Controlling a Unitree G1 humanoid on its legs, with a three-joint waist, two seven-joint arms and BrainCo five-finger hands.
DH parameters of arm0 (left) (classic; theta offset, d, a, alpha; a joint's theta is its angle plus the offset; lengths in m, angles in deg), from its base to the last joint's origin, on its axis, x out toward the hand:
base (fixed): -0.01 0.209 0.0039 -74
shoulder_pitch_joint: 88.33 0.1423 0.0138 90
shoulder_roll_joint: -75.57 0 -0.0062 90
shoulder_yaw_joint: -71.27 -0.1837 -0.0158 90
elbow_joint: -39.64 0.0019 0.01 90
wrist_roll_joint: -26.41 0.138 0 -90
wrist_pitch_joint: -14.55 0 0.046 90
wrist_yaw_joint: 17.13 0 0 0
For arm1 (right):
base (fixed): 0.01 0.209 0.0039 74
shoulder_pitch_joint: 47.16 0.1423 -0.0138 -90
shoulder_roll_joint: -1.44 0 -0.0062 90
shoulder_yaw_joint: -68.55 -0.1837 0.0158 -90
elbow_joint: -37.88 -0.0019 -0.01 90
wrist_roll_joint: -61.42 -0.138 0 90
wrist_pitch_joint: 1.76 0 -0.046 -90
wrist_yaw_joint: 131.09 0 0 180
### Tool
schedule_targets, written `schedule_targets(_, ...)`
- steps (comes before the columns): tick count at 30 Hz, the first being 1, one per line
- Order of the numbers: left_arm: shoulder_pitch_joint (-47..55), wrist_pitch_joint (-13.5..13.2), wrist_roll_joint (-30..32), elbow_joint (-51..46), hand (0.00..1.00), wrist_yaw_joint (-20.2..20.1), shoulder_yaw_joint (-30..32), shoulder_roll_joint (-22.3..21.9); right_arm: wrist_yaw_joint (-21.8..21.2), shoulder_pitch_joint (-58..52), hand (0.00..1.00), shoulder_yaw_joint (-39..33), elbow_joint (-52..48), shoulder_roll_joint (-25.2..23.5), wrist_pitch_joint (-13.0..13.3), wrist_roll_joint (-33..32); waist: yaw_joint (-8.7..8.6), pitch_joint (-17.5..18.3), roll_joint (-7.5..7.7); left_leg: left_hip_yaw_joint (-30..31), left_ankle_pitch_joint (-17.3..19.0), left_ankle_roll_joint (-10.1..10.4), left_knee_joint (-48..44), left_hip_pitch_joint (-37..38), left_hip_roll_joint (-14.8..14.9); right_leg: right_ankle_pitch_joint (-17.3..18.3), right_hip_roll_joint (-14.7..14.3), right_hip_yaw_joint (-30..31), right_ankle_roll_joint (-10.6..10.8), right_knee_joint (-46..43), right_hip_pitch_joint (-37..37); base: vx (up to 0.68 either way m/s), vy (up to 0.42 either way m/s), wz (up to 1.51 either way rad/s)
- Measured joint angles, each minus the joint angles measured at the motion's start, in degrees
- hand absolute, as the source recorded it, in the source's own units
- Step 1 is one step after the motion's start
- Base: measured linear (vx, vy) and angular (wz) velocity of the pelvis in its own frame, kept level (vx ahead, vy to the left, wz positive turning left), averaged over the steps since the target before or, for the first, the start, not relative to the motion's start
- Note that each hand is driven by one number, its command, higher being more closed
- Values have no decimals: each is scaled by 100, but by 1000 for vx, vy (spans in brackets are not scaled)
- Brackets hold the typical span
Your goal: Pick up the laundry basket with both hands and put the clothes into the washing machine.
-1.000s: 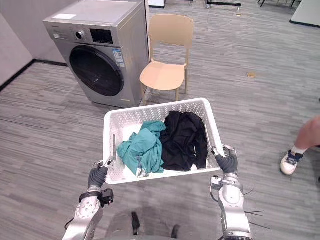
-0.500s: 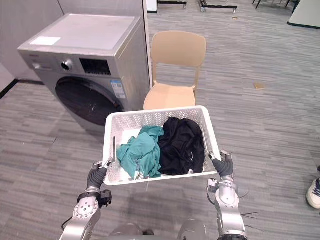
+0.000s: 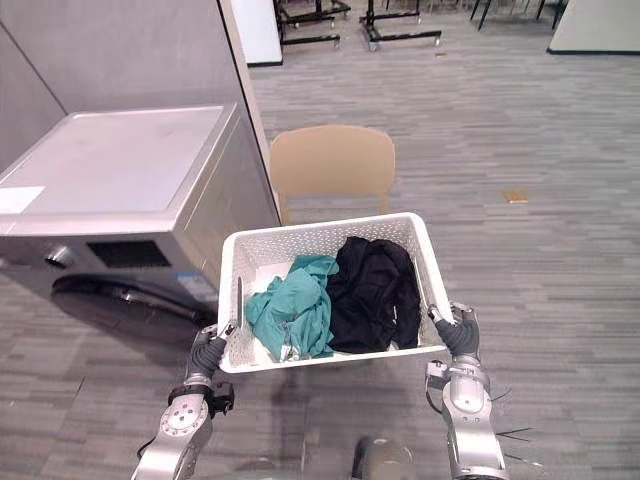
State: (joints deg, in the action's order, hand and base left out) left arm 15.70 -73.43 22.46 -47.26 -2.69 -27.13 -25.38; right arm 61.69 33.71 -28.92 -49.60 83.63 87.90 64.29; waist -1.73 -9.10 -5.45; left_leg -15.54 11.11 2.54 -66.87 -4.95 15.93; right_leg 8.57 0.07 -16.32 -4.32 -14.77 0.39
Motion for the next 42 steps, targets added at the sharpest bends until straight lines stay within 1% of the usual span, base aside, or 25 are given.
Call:
schedule_targets(1,11,-5,-5,1,100,0,1,1,7,0,100,0,-25,-7,0,0,25,-8,24,6,149,1,206,-127,-4,-29,35,77,47,110,-130,442,141,-52)
schedule_targets(2,26,-6,-17,5,100,-3,0,-3,8,2,100,-3,-64,-2,0,0,82,-56,130,93,389,17,856,-391,-97,-73,126,236,116,271,-294,392,218,-60)
schedule_targets(3,20,-6,-21,5,100,-4,0,-7,15,6,100,-4,-60,-5,0,0,112,-59,141,335,524,46,1809,-587,-289,-96,265,391,156,306,-347,363,257,-61)
schedule_targets(4,20,-6,-21,5,100,-7,0,-7,28,2,100,-4,-56,-9,0,0,106,-59,141,510,528,61,2395,-643,-419,-104,345,436,223,285,-352,305,306,-62)
schedule_targets(5,32,-6,-20,1,100,-41,-3,-24,60,-50,100,-4,-57,0,0,4,93,-33,69,812,76,197,3881,-511,-592,-28,437,590,500,206,-352,224,265,-60)
schedule_targets(6,34,-11,-15,34,100,-53,7,26,69,-50,100,0,44,-28,-1,4,104,-31,124,815,-167,108,4368,-369,-697,125,508,768,794,156,-389,272,313,-59)
schedule_targets(7,34,-6,-15,101,100,-52,7,98,77,-73,100,-12,117,-165,-17,6,79,6,276,731,-204,56,4552,-219,-893,114,709,894,859,231,-418,257,287,-25)
schedule_targets(8,54,8,-9,105,100,-68,-15,143,72,-147,100,-60,116,-264,-19,35,-21,64,390,683,-247,-16,4724,-178,-1086,77,876,915,858,344,-430,286,299,-6)
schedule_targets(9,81,8,-1,105,100,-75,-16,144,72,-153,100,-88,133,-312,-20,84,-44,60,426,579,-264,-86,4898,-76,-1191,-41,981,944,880,437,-421,206,224,-5)
schedule_targets(12,100,9,5,108,100,-75,-17,221,74,-90,100,-48,273,-322,-4,130,-44,66,430,374,-270,-96,5118,29,-1255,-325,1014,1177,890,705,-455,136,158,-31)
schedule_targets(15,-187,3,8,343,100,-73,-32,299,102,276,100,-43,735,-253,12,124,-49,15,446,263,-318,-169,5237,-225,-1239,-342,1004,1227,866,569,14,2,36,-22)
schedule_targets(17,-684,4,5,685,100,-66,-32,322,146,813,100,-19,1160,-110,12,119,-70,-161,405,244,-424,-204,5136,-772,-1196,-341,990,1232,866,273,637,-101,-11,-7)
schedule_targets(18,-1152,4,1,886,100,-44,-31,354,224,1285,100,-16,1423,38,9,99,-68,-534,393,211,-463,-235,5016,-1105,-1187,-338,978,1213,870,40,1033,-267,15,3)
schedule_targets(19,-1742,21,-21,1125,100,11,-44,440,345,1785,100,-14,1577,179,-31,13,-58,-773,385,197,-545,-281,4723,-1834,-1081,-330,974,1194,882,-315,1783,-299,12,0)
schedule_targets(20,-1901,46,-43,1129,100,47,-41,466,384,1913,100,-17,1575,197,-58,-8,-56,-811,393,195,-544,-281,4627,-2132,-1059,-308,976,1182,915,-418,2076,-296,8,6)
schedule_targets(21,-2144,51,-65,1136,100,109,-19,510,460,2098,100,-21,1578,217,-86,-45,-51,-975,447,186,-551,-291,4526,-2411,-1063,-244,1010,1174,1009,-510,2336,-158,-8,9)
schedule_targets(23,-2620,64,-111,1230,100,229,-1,543,597,2432,100,-76,1559,244,-129,-131,2,-1355,457,203,-551,-292,4261,-2775,-1007,-210,1007,1165,1051,-713,2665,-171,9,4)
schedule_targets(26,-3275,48,-156,1224,100,460,19,548,823,2740,100,-169,1306,294,-125,-299,101,-1410,450,235,-522,-291,4045,-3338,-997,-46,1080,1128,1069,-1140,3282,-152,1,6)
schedule_targets(28,-3667,47,-157,1229,100,579,155,547,873,3116,100,-175,1284,370,-125,-355,117,-1418,436,229,-521,-292,3973,-3690,-966,-28,1093,1097,1099,-1270,3642,-132,-21,10)
schedule_targets(29,-3860,47,-181,1230,0,646,270,546,905,3363,0,-175,1283,368,-124,-398,109,-1426,424,159,-527,-301,3914,-3917,-877,-32,1089,1037,1096,-1326,3844,-91,-30,17)
schedule_targets(30,-4034,47,-269,1240,0,717,330,519,986,3524,0,-179,1286,367,-125,-473,113,-1462,409,102,-556,-302,3871,-4074,-787,-42,1083,983,1081,-1353,3960,-66,-28,18)
schedule_targets(33,-4285,1,-393,1279,0,861,439,398,1067,3680,0,-188,1238,305,-67,-578,177,-1535,414,109,-681,-396,3886,-4233,-778,-44,1093,929,1068,-1413,4120,-2,-19,11)
schedule_targets(36,-4480,-55,-437,1274,0,972,441,327,1088,3832,0,-189,1155,259,9,-578,255,-1534,415,80,-699,-396,3898,-4256,-783,-43,1096,925,1066,-1410,4158,48,-16,0)
schedule_targets(39,-4548,-194,-436,1197,0,1068,461,236,1110,3918,0,-191,1042,171,14,-580,257,-1534,415,62,-721,-407,3896,-4249,-792,-42,1114,933,1060,-1397,4151,74,-9,3)
schedule_targets(42,-4460,-215,-435,1060,0,1072,452,40,1133,3746,0,-176,798,30,103,-579,250,-1533,417,30,-722,-404,3902,-4161,-783,-44,1144,930,1057,-1396,4073,50,-7,1)
